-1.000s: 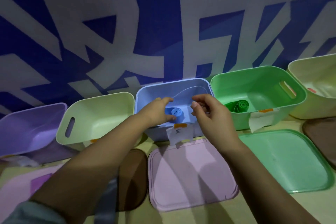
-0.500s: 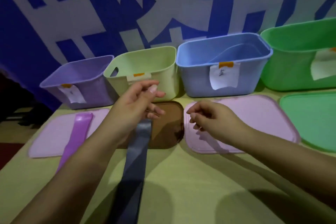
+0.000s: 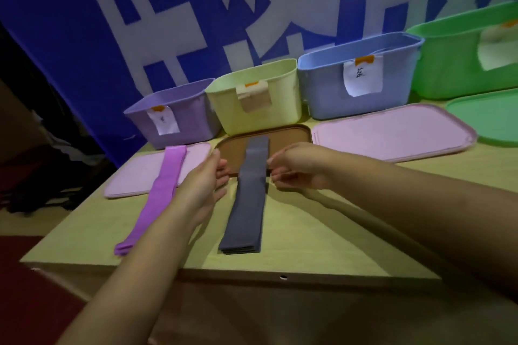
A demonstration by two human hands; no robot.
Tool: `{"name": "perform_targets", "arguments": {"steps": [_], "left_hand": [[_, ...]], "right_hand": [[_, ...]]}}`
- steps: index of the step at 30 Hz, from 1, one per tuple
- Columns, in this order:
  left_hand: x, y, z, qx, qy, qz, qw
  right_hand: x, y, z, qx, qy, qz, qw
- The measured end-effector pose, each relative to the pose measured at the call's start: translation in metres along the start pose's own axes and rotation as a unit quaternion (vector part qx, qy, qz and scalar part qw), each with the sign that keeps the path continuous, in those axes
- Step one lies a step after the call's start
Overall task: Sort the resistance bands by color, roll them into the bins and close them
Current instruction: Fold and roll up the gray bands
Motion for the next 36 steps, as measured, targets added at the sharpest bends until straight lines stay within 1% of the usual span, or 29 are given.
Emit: {"name": "perform_targets", "arguments": {"steps": [4, 7, 10, 13, 15, 18, 21, 24, 26, 27, 29, 32, 36], "left_hand": [[-0.003, -0.003, -0.005, 0.081, 0.115, -0.047, 0.989], [-0.003, -0.001, -0.003, 0.108, 0.136, -0.05, 0.983], [0.001, 0.001, 0.002, 0.111, 0.175, -0.028, 0.978], [0.002, 0.007, 0.014, 0.099, 0.237, -0.029, 0.966], [0.0, 0.015, 0.027, 0.079, 0.282, -0.038, 0.956], [-0.001, 0.033, 0.051, 0.032, 0.317, -0.052, 0.946], [-0.007, 0.056, 0.07, -0.016, 0.294, -0.074, 0.953], [-0.018, 0.077, 0.08, -0.075, 0.206, -0.075, 0.973], [-0.03, 0.091, 0.084, -0.099, 0.162, -0.083, 0.978], [-0.038, 0.1, 0.085, -0.104, 0.152, -0.099, 0.978], [-0.056, 0.118, 0.086, -0.103, 0.149, -0.133, 0.974], [-0.078, 0.141, 0.088, -0.1, 0.171, -0.154, 0.968], [-0.101, 0.17, 0.088, -0.133, 0.222, -0.173, 0.95]], "right_hand": [[-0.013, -0.009, 0.002, -0.026, 0.012, 0.063, 0.998], [-0.021, -0.007, 0.001, -0.024, 0.002, 0.083, 0.996], [-0.024, -0.005, -0.003, 0.02, -0.005, 0.099, 0.995], [-0.023, -0.001, -0.014, 0.083, -0.051, 0.116, 0.988], [-0.021, 0.005, -0.025, 0.11, -0.079, 0.124, 0.983], [-0.016, 0.028, -0.046, 0.171, -0.081, 0.114, 0.975], [-0.009, 0.064, -0.062, 0.251, -0.058, 0.092, 0.962], [0.002, 0.102, -0.07, 0.319, -0.064, 0.077, 0.942], [0.01, 0.127, -0.072, 0.349, -0.072, 0.079, 0.931], [0.014, 0.139, -0.071, 0.36, -0.075, 0.079, 0.927], [0.02, 0.16, -0.067, 0.377, -0.079, 0.081, 0.919], [0.03, 0.192, -0.052, 0.401, -0.07, 0.073, 0.91], [0.043, 0.229, -0.013, 0.396, -0.057, 0.049, 0.915]]}}
Point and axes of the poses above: each hand's wrist, its own y-axis away from the middle knuckle, its own x-axis out of the back of the hand, z = x × y, the point moved 6 cm from there along -y, towards the middle knuckle, and after that the axes turned 7 degrees about -x, right-handed, at the moved point
